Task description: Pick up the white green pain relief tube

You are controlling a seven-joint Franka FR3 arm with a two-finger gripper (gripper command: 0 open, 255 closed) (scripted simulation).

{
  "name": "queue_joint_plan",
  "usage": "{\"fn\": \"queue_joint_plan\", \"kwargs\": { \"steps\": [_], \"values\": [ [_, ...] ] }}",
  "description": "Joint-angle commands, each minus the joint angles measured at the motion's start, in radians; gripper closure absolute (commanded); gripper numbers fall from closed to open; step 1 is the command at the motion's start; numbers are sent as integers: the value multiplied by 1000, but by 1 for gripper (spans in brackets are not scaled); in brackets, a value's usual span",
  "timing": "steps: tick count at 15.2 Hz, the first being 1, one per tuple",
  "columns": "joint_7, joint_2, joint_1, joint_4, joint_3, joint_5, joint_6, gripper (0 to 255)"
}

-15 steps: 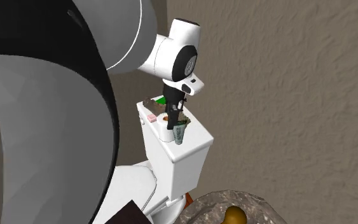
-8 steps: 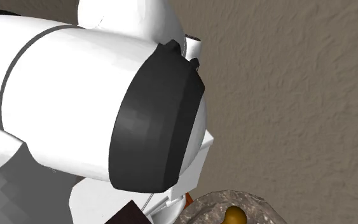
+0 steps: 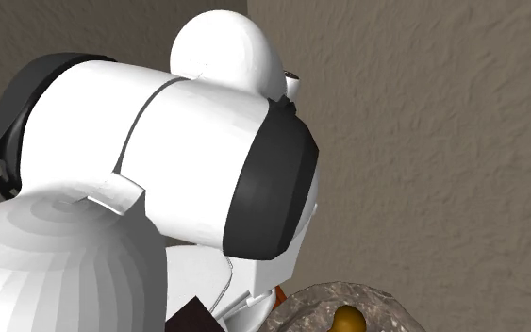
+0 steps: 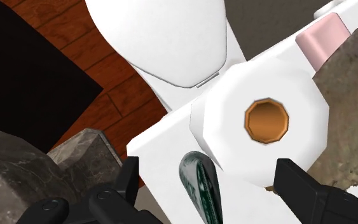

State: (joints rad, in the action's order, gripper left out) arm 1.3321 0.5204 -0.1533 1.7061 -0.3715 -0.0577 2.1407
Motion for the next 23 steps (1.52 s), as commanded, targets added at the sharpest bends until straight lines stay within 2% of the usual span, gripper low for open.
{"fn": "queue_joint_plan", "kwargs": {
  "steps": [1,3,4,13,23],
  "values": [
    [-1,14,-2,6,3,3,20,0],
    [-2,18,-3,8,3,4,26,0],
    [-2,18,-2,9,3,4,27,255],
    [-2,18,-3,8,3,4,26,255],
    [7,-48,7,-32,-8,-12,-78,255]
  ]
}}
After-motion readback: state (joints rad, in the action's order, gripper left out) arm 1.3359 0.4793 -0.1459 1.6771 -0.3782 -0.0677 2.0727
